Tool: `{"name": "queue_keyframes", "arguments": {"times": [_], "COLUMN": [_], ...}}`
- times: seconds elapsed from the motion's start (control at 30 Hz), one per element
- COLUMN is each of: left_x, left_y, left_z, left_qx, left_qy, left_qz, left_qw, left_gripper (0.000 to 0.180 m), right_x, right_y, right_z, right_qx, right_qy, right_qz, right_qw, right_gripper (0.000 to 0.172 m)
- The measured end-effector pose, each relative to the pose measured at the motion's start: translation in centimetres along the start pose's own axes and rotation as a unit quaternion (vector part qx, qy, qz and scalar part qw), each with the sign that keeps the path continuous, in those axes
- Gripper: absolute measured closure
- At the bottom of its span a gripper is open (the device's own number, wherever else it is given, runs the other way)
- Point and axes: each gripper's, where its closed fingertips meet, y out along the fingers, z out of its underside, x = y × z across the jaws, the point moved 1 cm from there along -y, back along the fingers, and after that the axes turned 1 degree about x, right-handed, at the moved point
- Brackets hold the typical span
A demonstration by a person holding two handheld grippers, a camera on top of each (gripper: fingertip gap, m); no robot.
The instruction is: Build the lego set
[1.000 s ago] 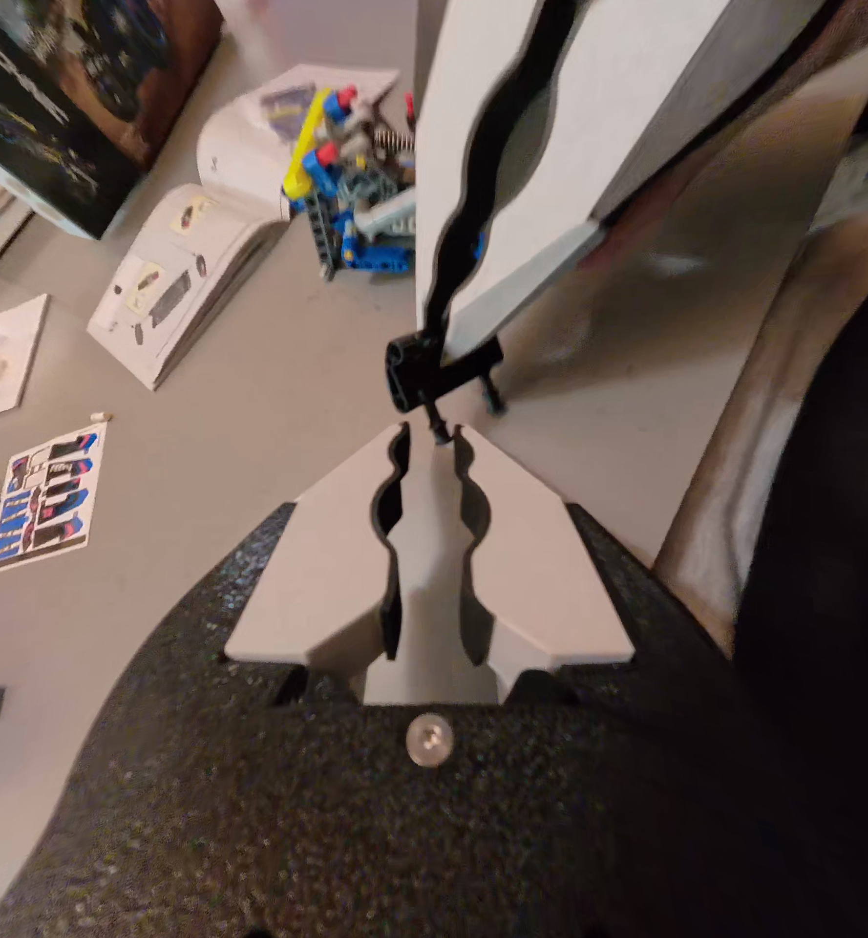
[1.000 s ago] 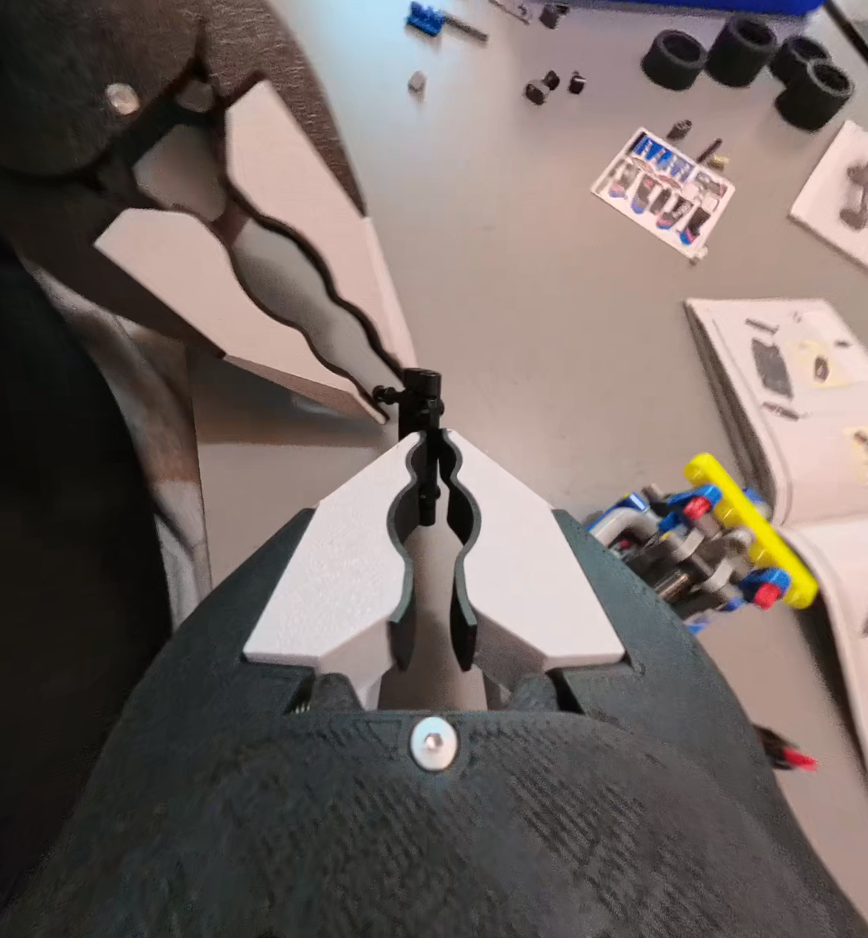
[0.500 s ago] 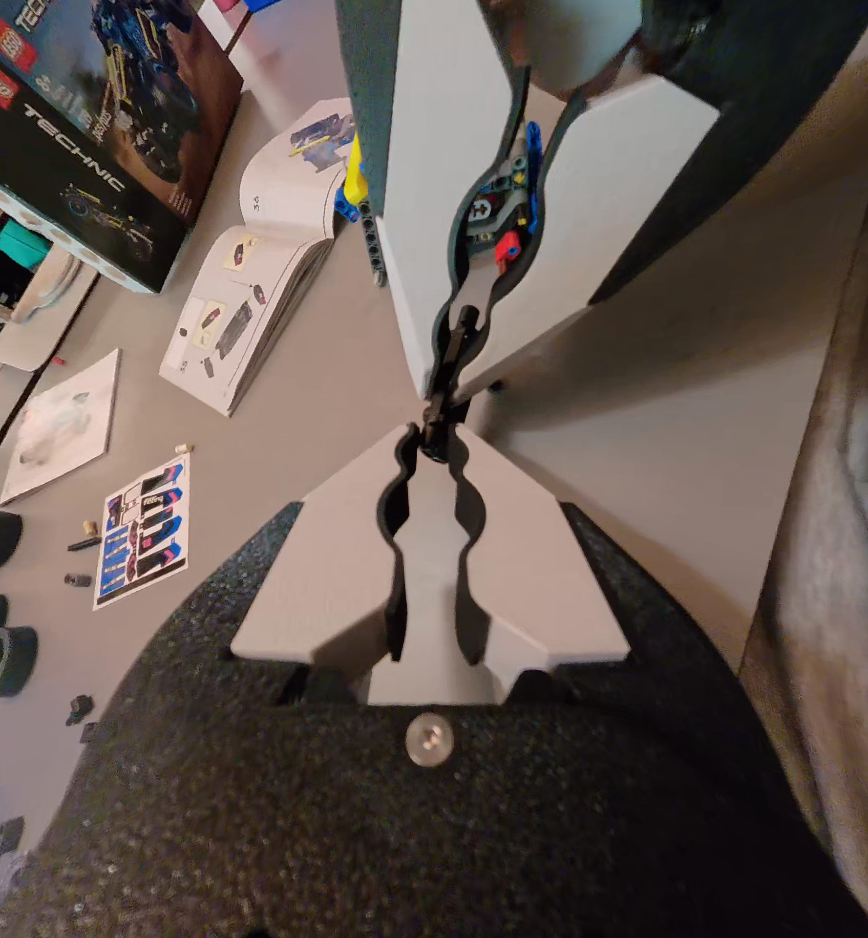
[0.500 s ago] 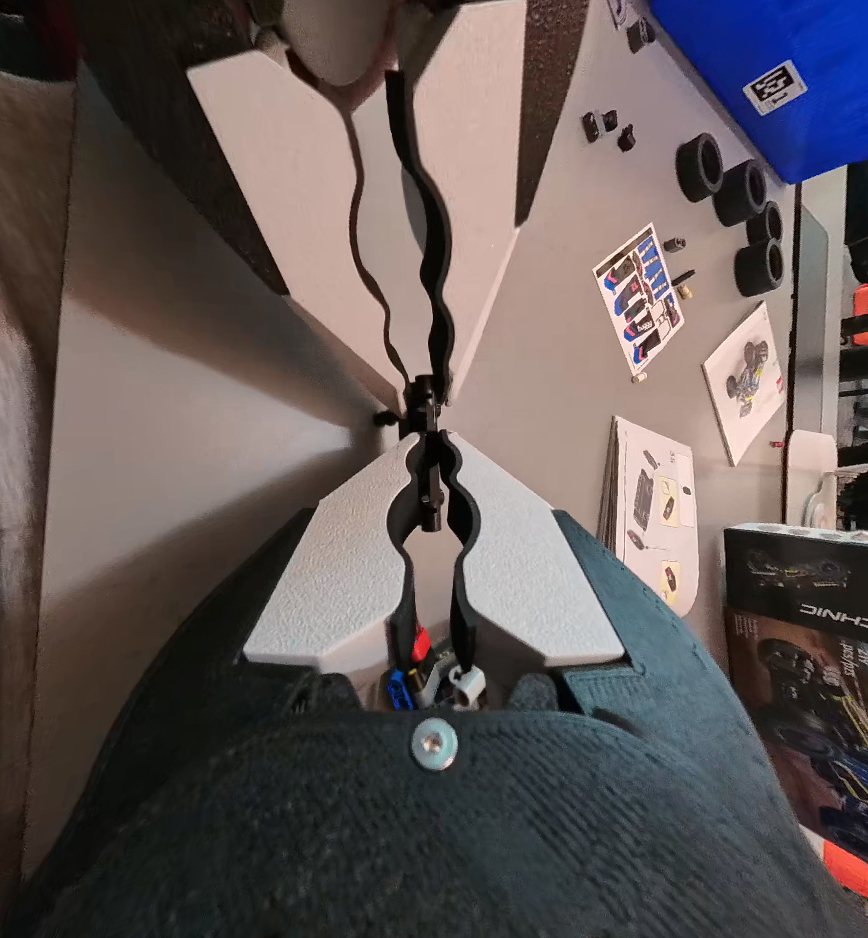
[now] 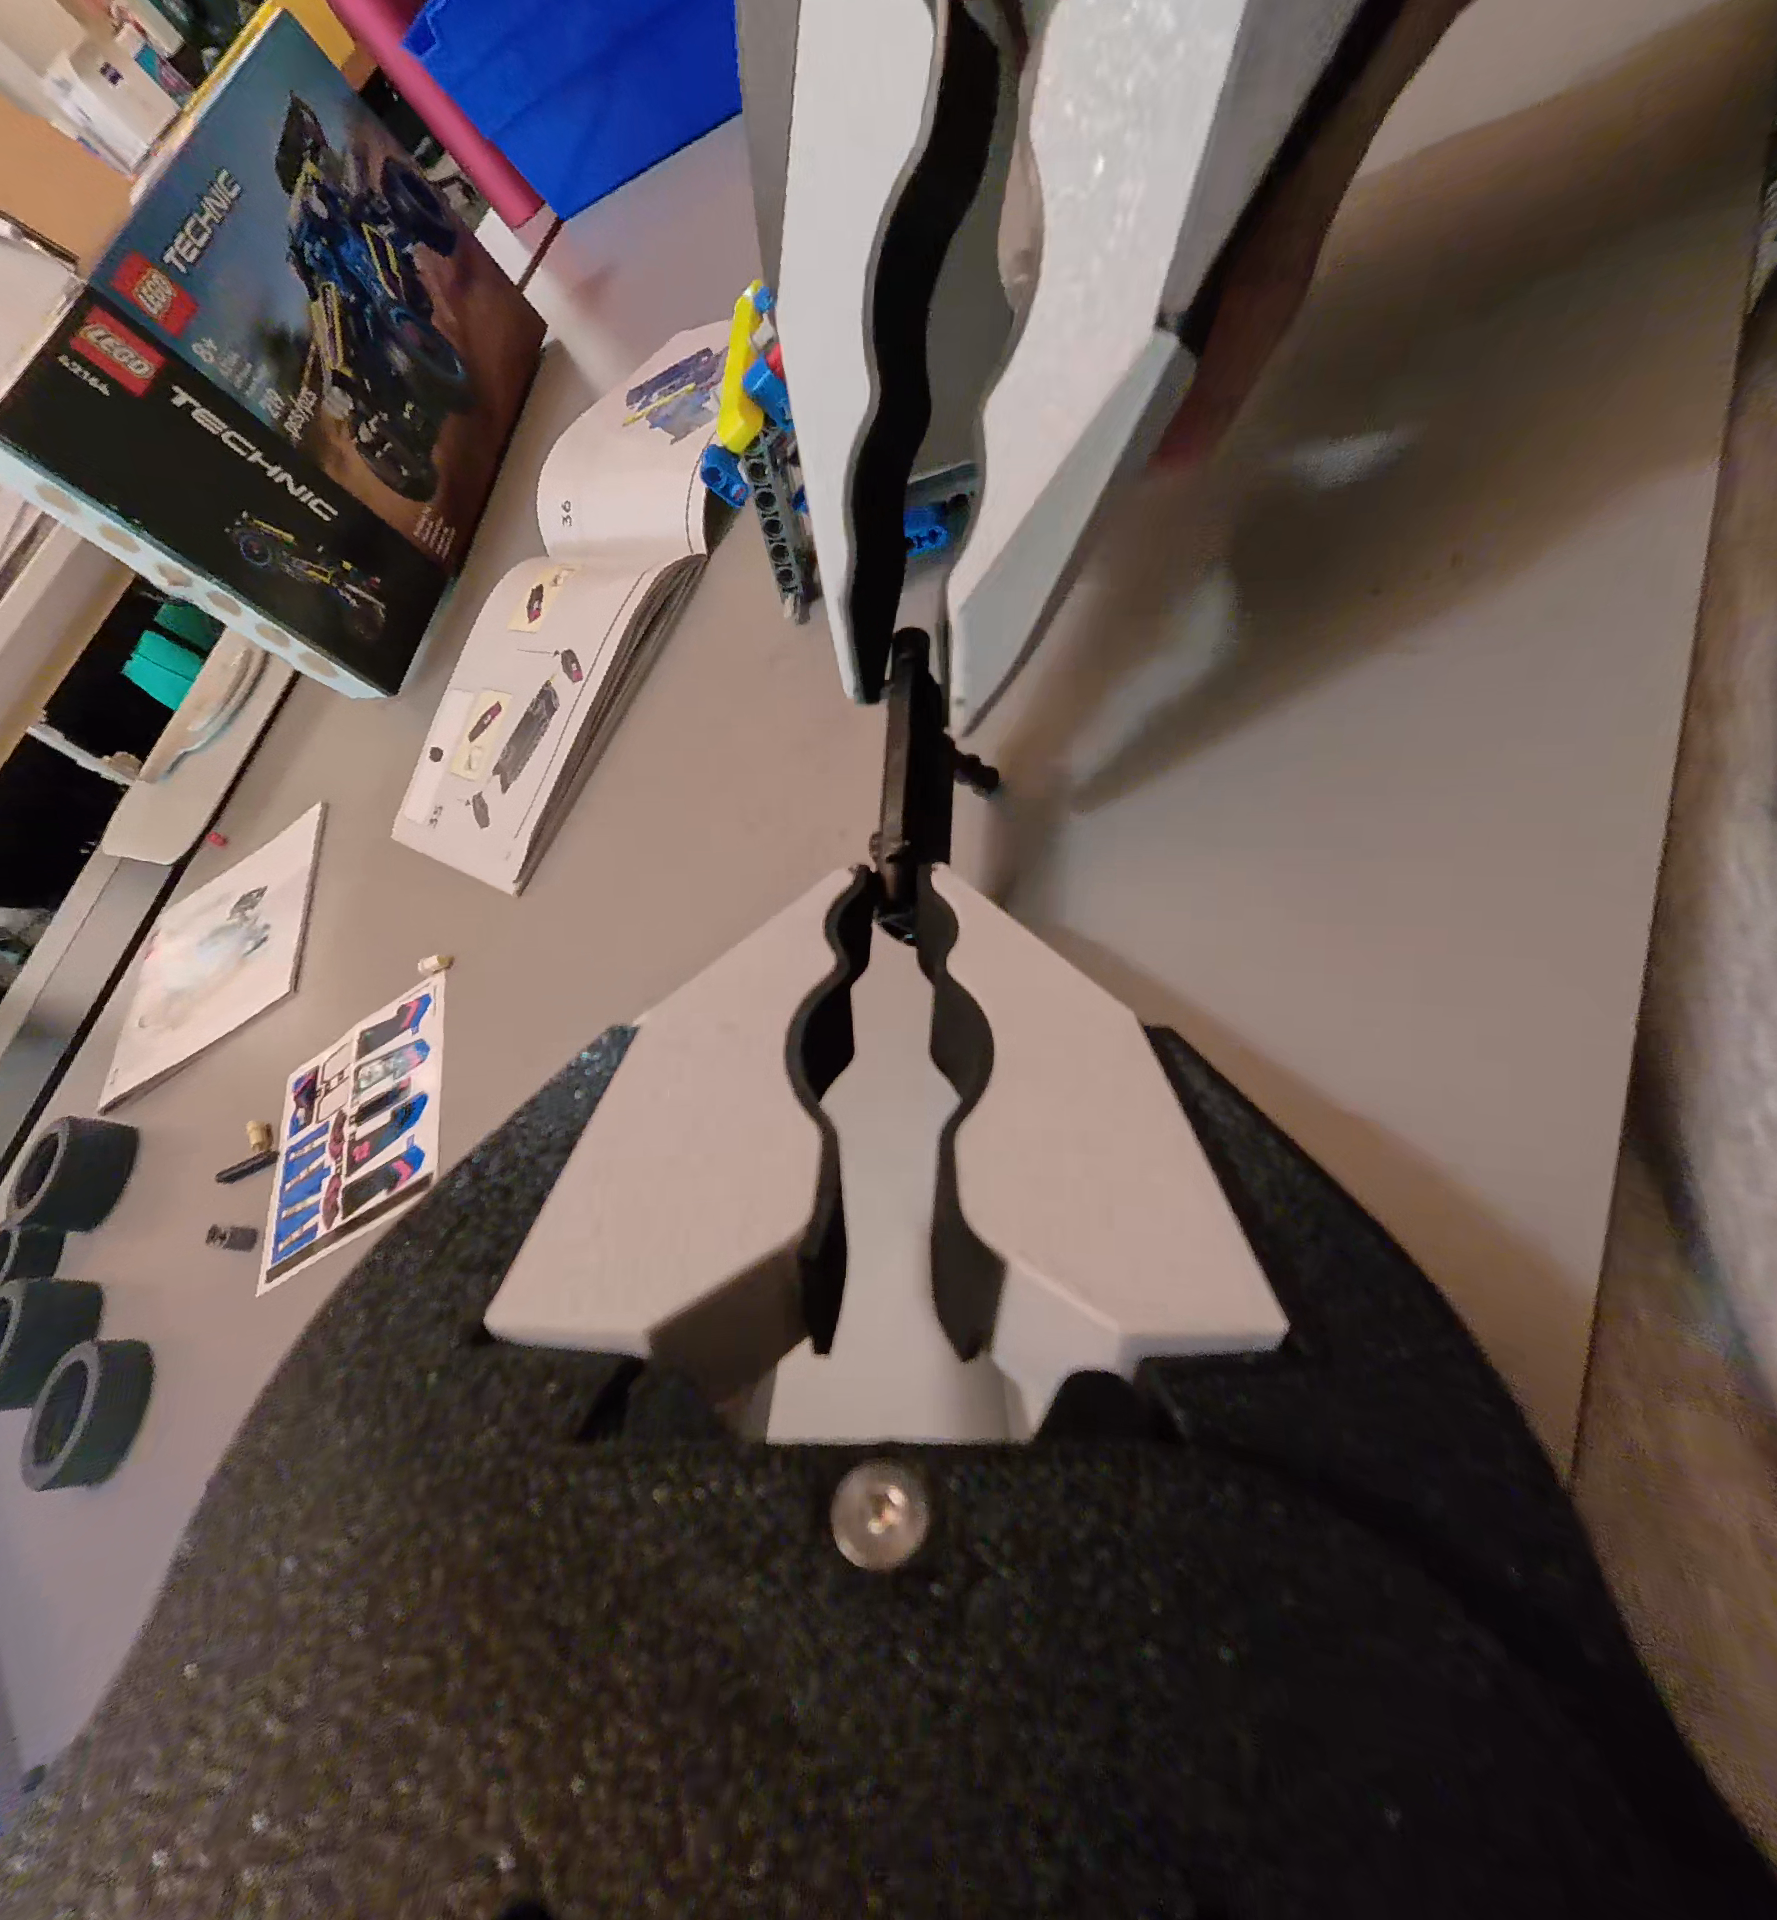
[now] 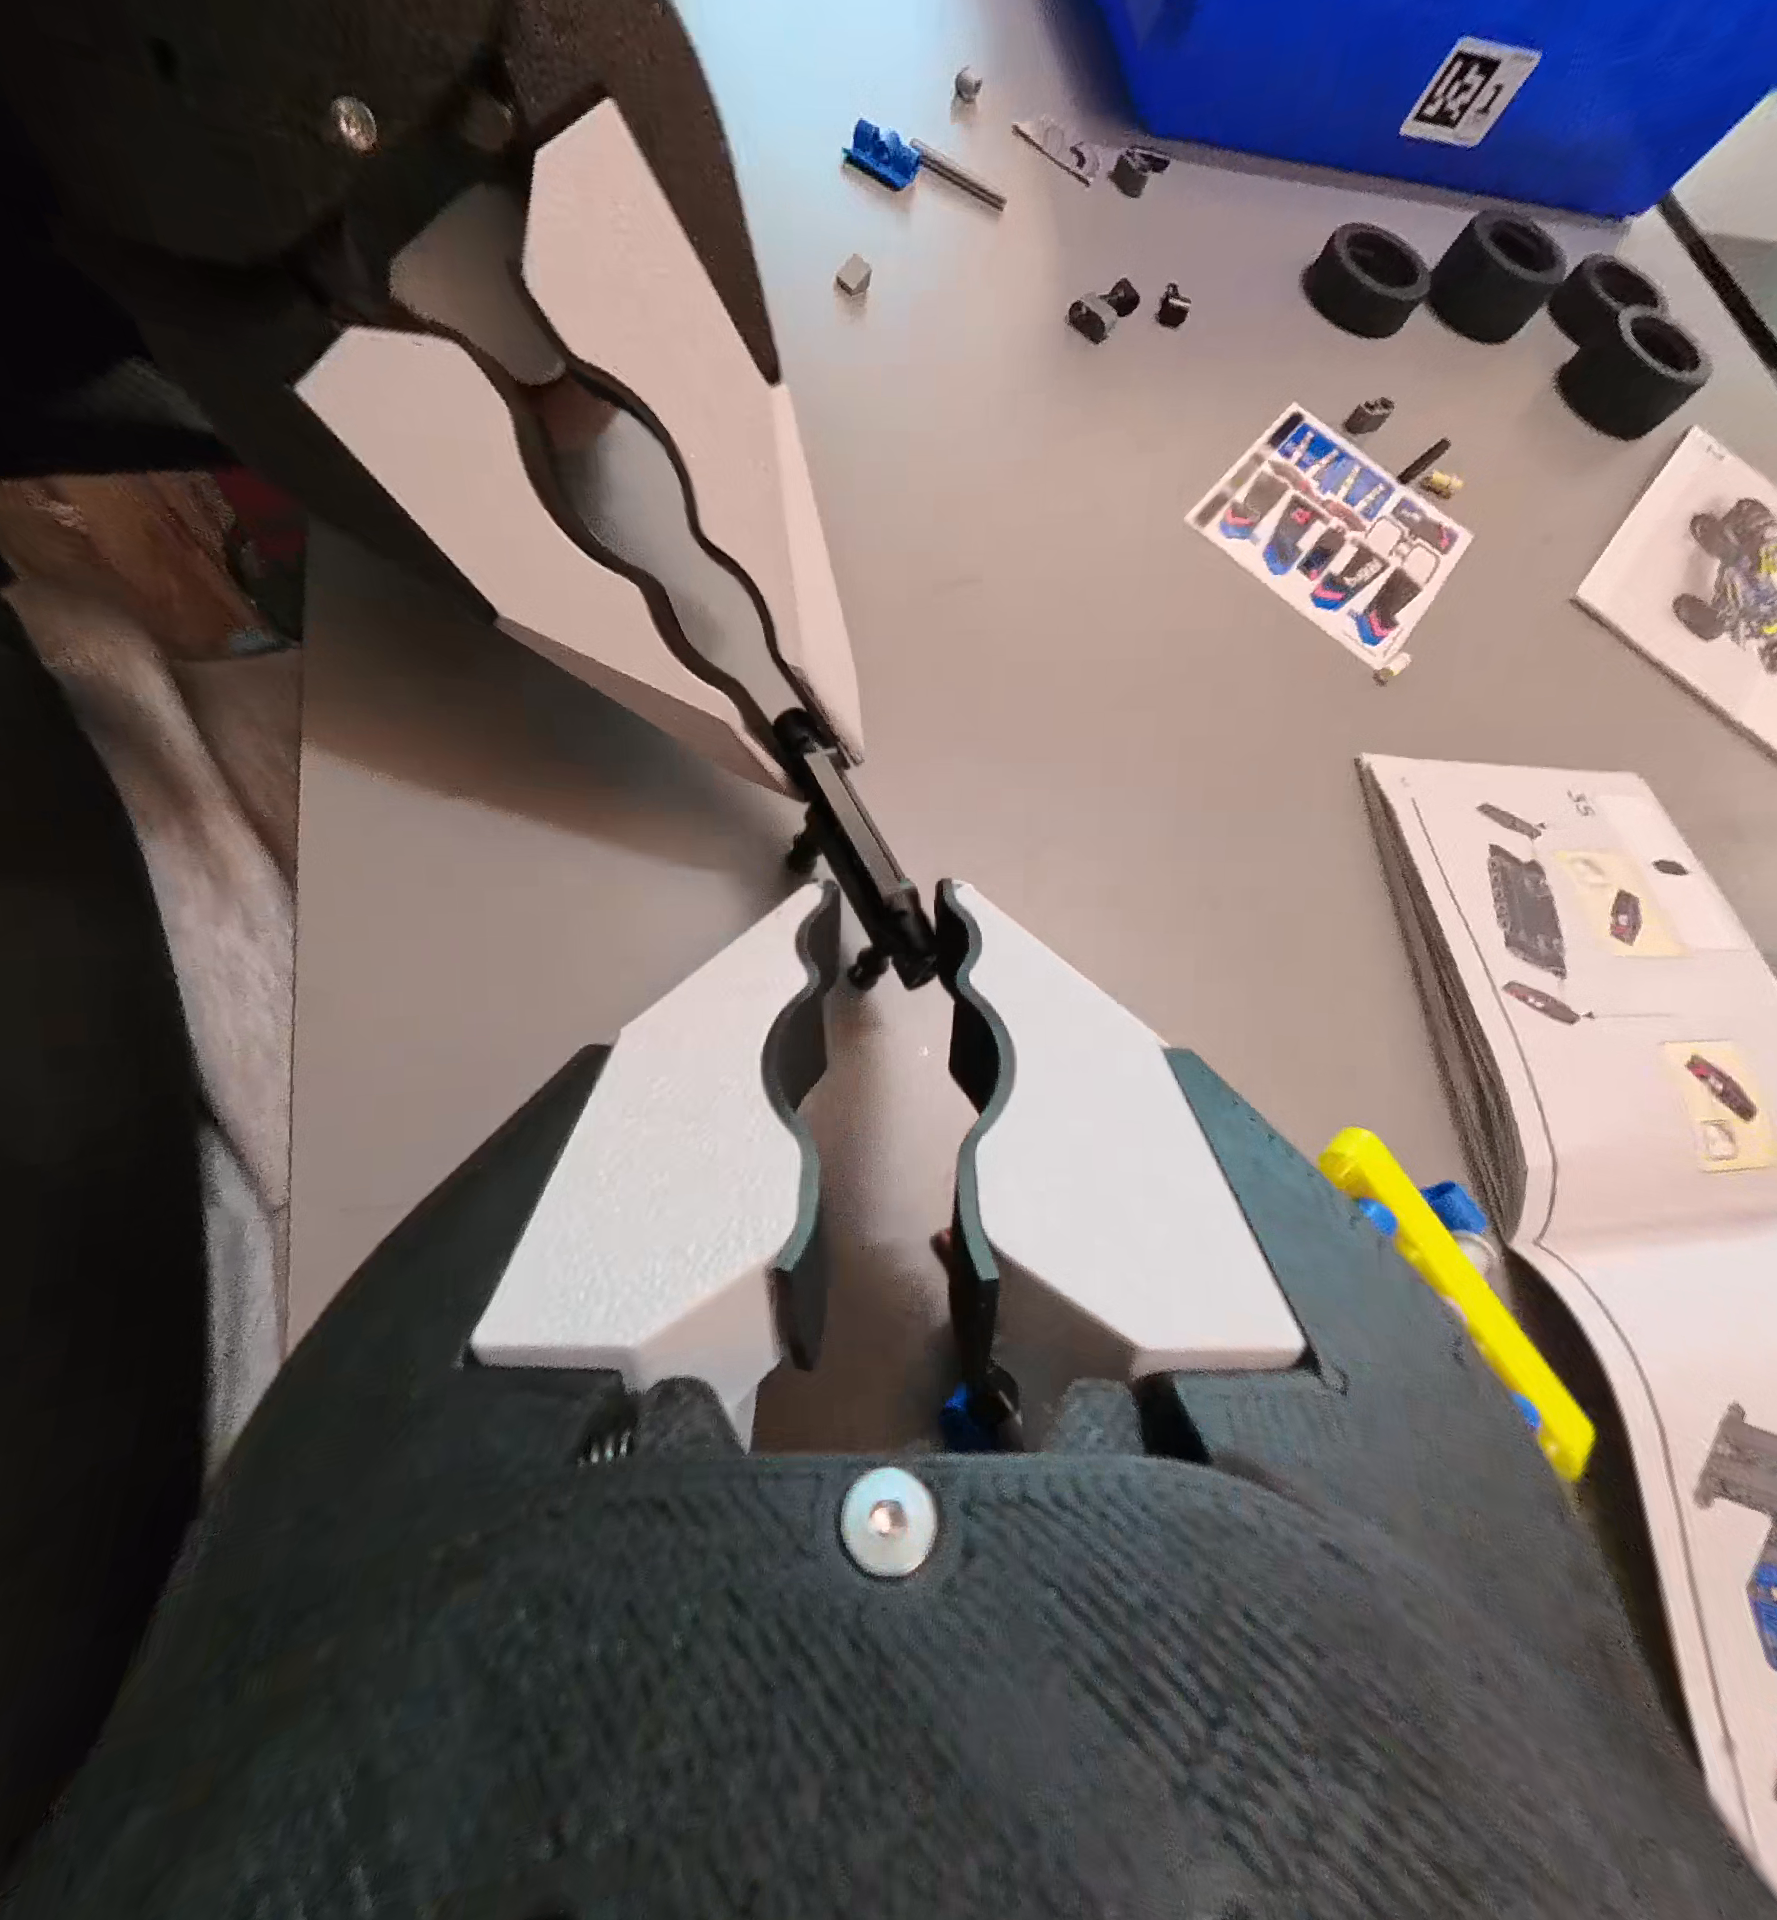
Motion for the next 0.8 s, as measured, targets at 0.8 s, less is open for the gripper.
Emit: {"name": "queue_keyframes", "arguments": {"times": [0.8], "left_x": [1.4], "left_y": [-1.6], "left_z": [1.0], "left_qx": [0.088], "left_qy": [0.055], "left_qz": [-0.004], "left_qw": [0.995], "left_gripper": [0.163], "right_x": [0.4], "right_y": [2.7], "right_z": [-0.6], "right_qx": [0.041], "right_qy": [-0.075], "right_qz": [0.034], "right_qw": [0.996], "right_gripper": [0.164]}}
